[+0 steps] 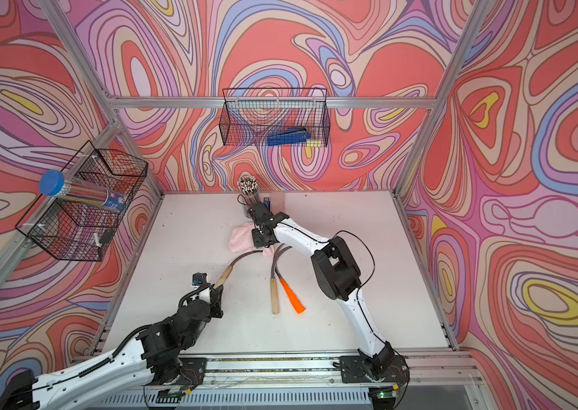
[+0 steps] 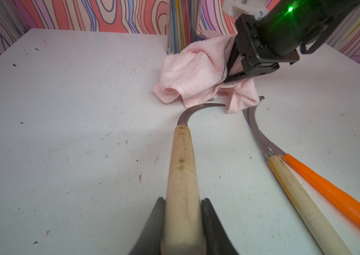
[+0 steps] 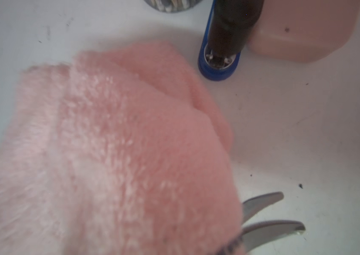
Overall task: Wipe small sickles with rags
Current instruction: Wipe the small sickle, then adjust the small sickle.
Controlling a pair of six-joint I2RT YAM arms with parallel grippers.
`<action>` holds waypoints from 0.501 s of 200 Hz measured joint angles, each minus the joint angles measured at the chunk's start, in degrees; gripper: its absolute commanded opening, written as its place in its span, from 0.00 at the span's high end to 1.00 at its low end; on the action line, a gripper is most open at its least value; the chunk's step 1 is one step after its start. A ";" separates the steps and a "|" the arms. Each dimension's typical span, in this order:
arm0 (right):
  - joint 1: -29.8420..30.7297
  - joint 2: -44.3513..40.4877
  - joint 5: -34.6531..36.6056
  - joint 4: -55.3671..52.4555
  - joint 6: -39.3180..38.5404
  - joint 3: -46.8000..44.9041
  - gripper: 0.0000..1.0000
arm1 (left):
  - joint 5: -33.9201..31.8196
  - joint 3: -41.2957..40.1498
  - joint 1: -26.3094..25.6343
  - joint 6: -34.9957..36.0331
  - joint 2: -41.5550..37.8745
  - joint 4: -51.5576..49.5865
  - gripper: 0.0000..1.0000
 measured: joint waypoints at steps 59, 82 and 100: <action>-0.09 -30.12 1.70 3.37 2.86 -9.81 1.00 | 3.26 6.54 3.15 -4.63 -0.13 -5.86 1.00; -0.09 -43.52 0.70 8.83 5.55 -21.16 1.00 | 8.41 7.30 6.91 -7.06 -0.26 -6.82 1.00; -0.09 -51.87 -0.59 13.42 7.65 -32.06 1.00 | 12.07 7.96 8.68 -9.03 0.42 -7.34 1.00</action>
